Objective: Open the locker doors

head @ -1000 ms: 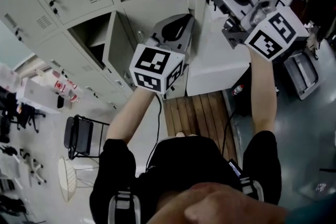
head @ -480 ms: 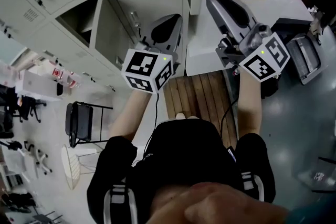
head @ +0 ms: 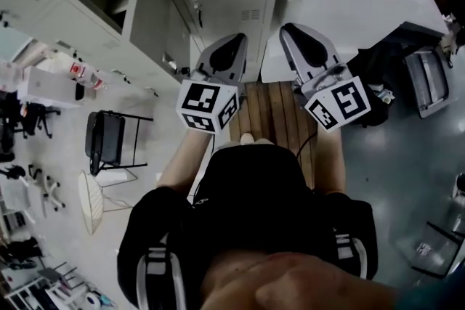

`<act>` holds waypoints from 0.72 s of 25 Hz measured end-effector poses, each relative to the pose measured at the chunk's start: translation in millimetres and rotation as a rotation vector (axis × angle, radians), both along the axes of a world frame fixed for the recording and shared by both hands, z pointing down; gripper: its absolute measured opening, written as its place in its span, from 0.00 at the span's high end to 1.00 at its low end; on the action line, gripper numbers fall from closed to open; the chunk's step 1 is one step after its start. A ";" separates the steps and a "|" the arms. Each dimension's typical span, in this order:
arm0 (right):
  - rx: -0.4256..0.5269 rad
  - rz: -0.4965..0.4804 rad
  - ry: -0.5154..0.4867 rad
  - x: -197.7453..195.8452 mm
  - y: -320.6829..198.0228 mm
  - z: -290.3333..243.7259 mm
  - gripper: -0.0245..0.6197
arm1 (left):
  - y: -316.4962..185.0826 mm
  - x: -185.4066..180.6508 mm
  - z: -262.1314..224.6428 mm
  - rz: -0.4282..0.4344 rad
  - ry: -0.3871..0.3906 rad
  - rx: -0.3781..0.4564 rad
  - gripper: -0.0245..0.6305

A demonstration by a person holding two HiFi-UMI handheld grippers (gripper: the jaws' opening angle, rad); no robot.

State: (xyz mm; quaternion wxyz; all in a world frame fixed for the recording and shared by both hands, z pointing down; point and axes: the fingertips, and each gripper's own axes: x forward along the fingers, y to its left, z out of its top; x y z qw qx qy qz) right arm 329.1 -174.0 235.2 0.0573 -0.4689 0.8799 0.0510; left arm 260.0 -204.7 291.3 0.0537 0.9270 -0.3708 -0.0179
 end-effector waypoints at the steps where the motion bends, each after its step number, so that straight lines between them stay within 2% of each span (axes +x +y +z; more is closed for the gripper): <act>1: -0.005 0.004 0.015 -2.4 -1.0 8.5 0.90 | 1.3 -3.0 7.7 -0.002 0.004 -0.016 0.95; 8: -0.027 0.045 0.101 -33.8 -3.7 65.5 0.91 | 7.9 -33.0 51.2 -0.116 -0.043 -0.058 0.95; 11: -0.059 0.064 0.149 -42.9 -7.4 93.2 0.91 | 7.6 -39.5 67.0 -0.150 -0.019 -0.098 0.95; 18: -0.159 0.088 0.067 -42.3 -5.3 129.9 0.94 | 15.8 -43.7 92.4 -0.183 -0.039 -0.129 0.95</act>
